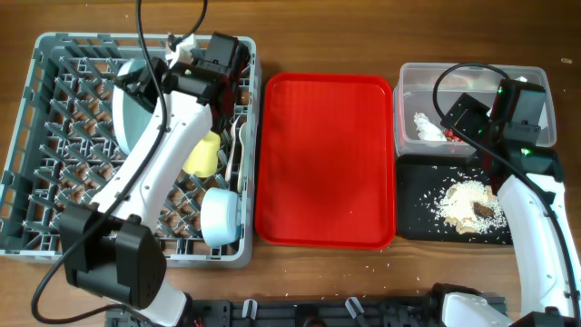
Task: Sort waste into correct bins and load items into the dishwasher rack
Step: 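Lift the light-blue plate and carry it left into the rack, then stand the light-blue plate upright in the rack's left rows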
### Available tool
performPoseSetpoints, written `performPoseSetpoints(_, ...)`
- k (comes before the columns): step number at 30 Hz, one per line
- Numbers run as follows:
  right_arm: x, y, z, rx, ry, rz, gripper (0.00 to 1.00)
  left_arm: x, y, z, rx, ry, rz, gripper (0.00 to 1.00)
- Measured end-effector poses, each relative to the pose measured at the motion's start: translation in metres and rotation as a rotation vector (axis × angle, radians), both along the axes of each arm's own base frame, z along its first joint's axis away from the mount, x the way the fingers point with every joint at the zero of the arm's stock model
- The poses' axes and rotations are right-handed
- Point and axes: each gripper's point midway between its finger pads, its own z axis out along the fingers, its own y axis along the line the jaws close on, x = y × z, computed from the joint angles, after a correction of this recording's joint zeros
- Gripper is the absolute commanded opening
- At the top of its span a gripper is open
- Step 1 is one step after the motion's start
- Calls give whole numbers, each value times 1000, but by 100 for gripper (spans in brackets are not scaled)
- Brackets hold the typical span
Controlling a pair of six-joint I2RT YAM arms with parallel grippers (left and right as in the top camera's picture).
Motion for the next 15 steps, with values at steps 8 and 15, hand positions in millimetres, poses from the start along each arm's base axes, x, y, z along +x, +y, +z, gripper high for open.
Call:
performPoseSetpoints(8,0,0,0,0,0,0,100,-8,-3,-44,-113,44,-2,4)
performPoseSetpoints(15,0,0,0,0,0,0,100,-14,-7,-70,-224,25,17,95)
